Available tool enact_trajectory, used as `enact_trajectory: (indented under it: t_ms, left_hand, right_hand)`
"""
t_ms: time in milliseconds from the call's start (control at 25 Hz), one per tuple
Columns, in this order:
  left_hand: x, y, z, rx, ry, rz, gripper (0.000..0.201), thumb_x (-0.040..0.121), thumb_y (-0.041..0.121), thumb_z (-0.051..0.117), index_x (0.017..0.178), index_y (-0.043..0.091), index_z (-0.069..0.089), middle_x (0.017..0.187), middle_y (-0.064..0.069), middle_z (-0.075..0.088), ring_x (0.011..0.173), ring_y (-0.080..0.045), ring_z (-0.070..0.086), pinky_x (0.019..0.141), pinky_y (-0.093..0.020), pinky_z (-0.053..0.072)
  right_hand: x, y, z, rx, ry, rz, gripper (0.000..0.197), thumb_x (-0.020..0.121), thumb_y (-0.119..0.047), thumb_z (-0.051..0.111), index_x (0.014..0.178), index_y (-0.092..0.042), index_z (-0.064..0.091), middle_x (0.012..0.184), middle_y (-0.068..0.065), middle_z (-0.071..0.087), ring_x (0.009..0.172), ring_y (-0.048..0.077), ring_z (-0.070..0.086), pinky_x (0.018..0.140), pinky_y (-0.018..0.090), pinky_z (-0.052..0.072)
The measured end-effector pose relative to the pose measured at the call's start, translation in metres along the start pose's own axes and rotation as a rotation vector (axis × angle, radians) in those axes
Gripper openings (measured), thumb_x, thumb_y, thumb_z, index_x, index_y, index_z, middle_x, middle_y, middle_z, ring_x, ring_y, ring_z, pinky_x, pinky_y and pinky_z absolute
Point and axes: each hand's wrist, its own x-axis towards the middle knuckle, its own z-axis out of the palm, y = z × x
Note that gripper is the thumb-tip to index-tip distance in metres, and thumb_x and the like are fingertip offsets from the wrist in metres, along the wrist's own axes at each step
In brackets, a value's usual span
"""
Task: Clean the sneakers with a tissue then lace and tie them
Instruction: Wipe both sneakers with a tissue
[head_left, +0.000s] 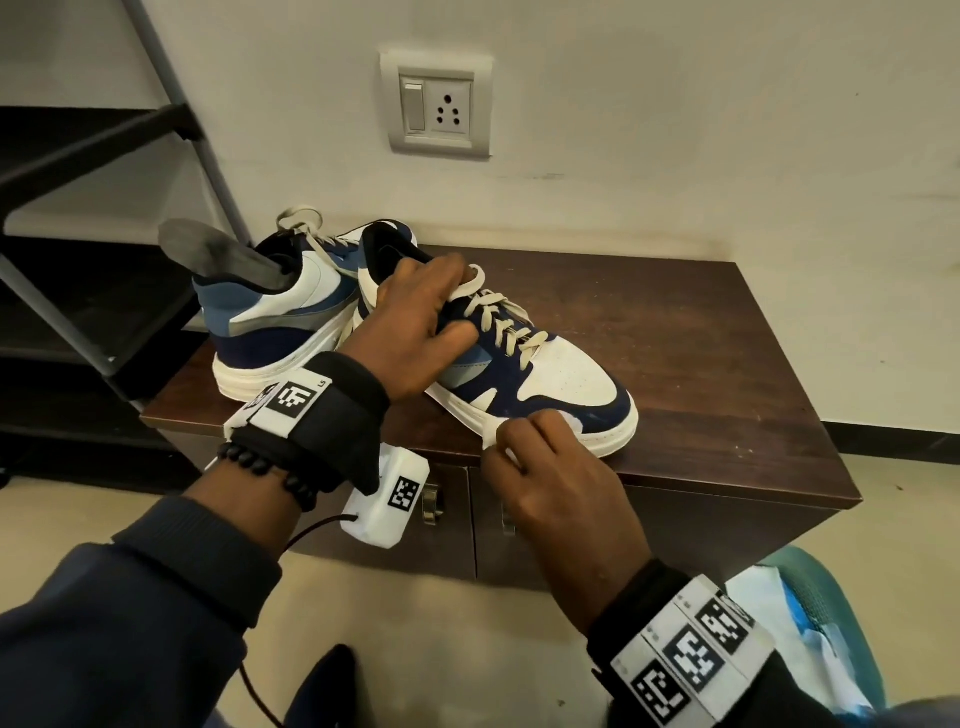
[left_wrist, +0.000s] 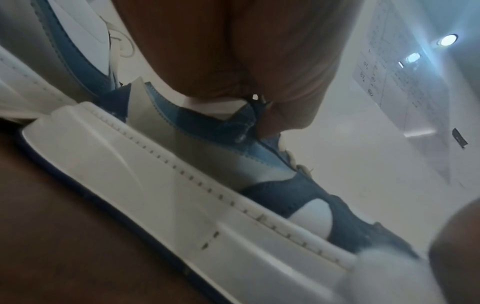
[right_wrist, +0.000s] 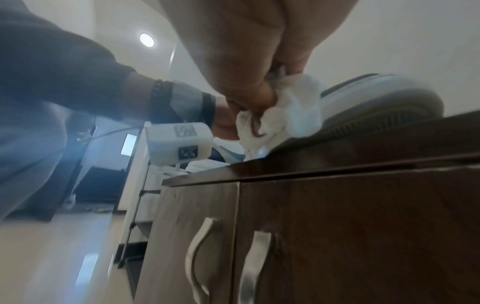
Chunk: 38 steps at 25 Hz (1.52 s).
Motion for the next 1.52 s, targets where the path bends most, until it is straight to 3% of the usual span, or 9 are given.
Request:
enact_trajectory:
  t_ms: [200,360,440,600,760,1000,1200,1360,1520]
  left_hand:
    - [0.000,0.004,-0.002,-0.025,0.009,-0.006,0.011,0.078,0.021,0.046,0.083,0.022,0.036,0.074,0.016,0.034,0.084,-0.018,0.034,0.076,-0.030,0.026]
    - [0.003,0.007,0.000,-0.041,0.018,-0.029,0.009,0.078,0.025,0.045,0.082,0.020,0.038,0.074,0.015,0.035,0.084,-0.017,0.035,0.073,-0.030,0.025]
    - [0.004,0.006,0.000,-0.039,0.008,-0.023,0.009,0.078,0.025,0.045,0.082,0.019,0.039,0.075,0.015,0.036,0.084,-0.018,0.036,0.074,-0.030,0.026]
    - [0.003,0.004,0.000,-0.071,0.001,-0.041,0.009,0.078,0.027,0.046,0.078,0.026,0.037,0.075,0.014,0.036,0.085,-0.019,0.038,0.073,-0.031,0.028]
    - [0.005,0.003,0.002,-0.058,0.019,-0.033,0.008,0.079,0.026,0.046,0.081,0.024,0.039,0.075,0.015,0.036,0.083,-0.018,0.037,0.072,-0.031,0.027]
    - [0.006,0.002,0.001,-0.066,0.013,-0.013,0.008,0.079,0.024,0.046,0.081,0.021,0.039,0.074,0.014,0.037,0.082,-0.017,0.037,0.074,-0.031,0.027]
    - [0.008,0.001,0.005,-0.061,0.026,-0.019,0.010,0.079,0.024,0.046,0.085,0.017,0.043,0.077,0.015,0.037,0.084,-0.018,0.038,0.074,-0.031,0.028]
    - [0.010,-0.003,0.006,-0.068,0.033,-0.021,0.010,0.078,0.024,0.046,0.084,0.017,0.043,0.076,0.014,0.036,0.083,-0.019,0.038,0.072,-0.031,0.028]
    - [0.012,-0.009,0.011,-0.082,0.041,-0.066,0.012,0.077,0.027,0.047,0.087,0.021,0.044,0.079,0.010,0.036,0.086,-0.021,0.040,0.069,-0.030,0.030]
  right_hand:
    - [-0.013,-0.001,0.005,0.077,0.018,0.134,0.020,0.069,-0.001,0.072,0.086,-0.010,0.068,0.086,0.006,0.061,0.077,0.022,0.056,0.056,0.029,0.050]
    - [-0.009,0.016,-0.008,0.173,0.257,0.228,0.024,0.084,-0.002,0.050,0.100,-0.006,0.068,0.096,0.008,0.061,0.090,0.023,0.052,0.070,0.029,0.045]
    - [-0.014,0.015,-0.001,0.099,0.205,0.159,0.020,0.083,-0.001,0.055,0.098,-0.005,0.069,0.095,0.008,0.062,0.088,0.022,0.051,0.071,0.026,0.042]
    - [-0.037,-0.001,0.016,0.127,-0.041,0.054,0.025,0.069,-0.007,0.079,0.091,-0.012,0.069,0.090,0.002,0.062,0.083,0.017,0.052,0.057,0.024,0.047]
    - [-0.017,0.024,-0.010,0.198,0.287,0.173,0.019,0.090,-0.005,0.053,0.099,-0.005,0.069,0.098,0.009,0.062,0.091,0.024,0.052,0.072,0.029,0.044]
    - [-0.029,0.018,0.000,0.111,0.139,0.074,0.016,0.087,-0.007,0.054,0.093,-0.006,0.069,0.096,0.007,0.063,0.090,0.022,0.051,0.067,0.032,0.050]
    - [-0.025,0.037,-0.008,0.158,0.271,0.275,0.018,0.086,-0.001,0.055,0.095,-0.005,0.070,0.099,0.009,0.064,0.093,0.024,0.052,0.075,0.025,0.041]
    - [-0.029,0.040,-0.014,0.208,0.227,0.165,0.023,0.086,-0.006,0.049,0.090,-0.007,0.071,0.096,0.006,0.064,0.088,0.022,0.054,0.070,0.029,0.047]
    - [-0.025,0.064,-0.016,0.337,0.346,0.408,0.027,0.082,0.003,0.048,0.090,-0.008,0.071,0.094,0.004,0.064,0.086,0.021,0.055,0.070,0.027,0.043]
